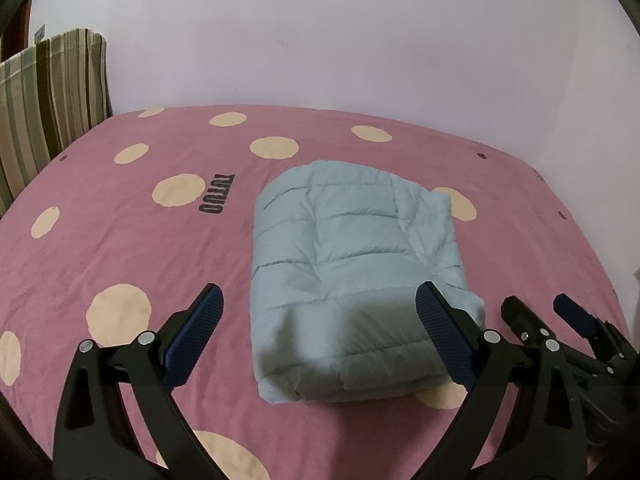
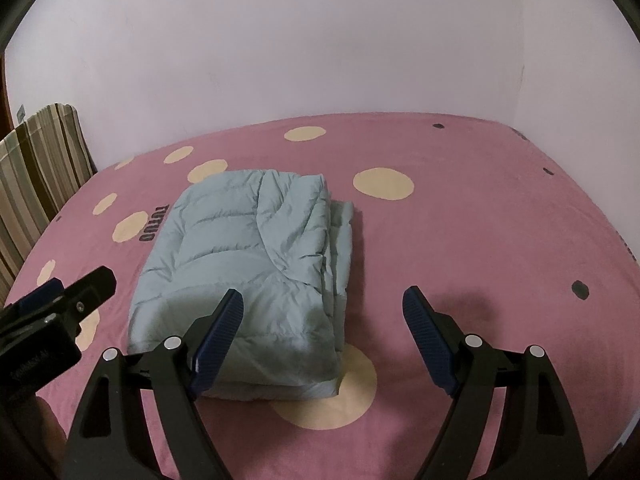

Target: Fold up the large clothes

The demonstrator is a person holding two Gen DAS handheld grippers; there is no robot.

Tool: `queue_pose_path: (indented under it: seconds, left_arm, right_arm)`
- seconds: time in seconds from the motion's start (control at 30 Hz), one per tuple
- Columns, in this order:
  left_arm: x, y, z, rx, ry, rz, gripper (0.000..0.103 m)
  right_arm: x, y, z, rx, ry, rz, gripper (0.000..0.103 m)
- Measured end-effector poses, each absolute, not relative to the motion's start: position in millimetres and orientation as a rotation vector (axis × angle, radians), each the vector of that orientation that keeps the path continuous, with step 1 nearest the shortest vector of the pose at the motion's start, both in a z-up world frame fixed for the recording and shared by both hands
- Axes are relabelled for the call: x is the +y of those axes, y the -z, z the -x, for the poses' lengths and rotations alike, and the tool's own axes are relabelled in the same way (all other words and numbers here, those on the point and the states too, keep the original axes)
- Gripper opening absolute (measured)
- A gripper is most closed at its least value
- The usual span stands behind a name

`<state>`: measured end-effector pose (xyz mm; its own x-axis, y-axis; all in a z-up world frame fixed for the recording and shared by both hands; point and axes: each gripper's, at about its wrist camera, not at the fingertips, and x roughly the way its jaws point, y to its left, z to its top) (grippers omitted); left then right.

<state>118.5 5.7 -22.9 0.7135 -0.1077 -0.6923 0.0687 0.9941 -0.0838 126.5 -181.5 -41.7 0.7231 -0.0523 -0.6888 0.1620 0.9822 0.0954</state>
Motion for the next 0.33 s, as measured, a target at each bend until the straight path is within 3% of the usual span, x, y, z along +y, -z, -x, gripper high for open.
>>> queue_pose_path:
  seconds: [0.33]
  left_arm:
    - [41, 34, -149, 0.794, 0.032, 0.119, 0.097]
  right_arm:
    - [-220, 53, -134, 0.756, 0.187, -0.182, 0.081]
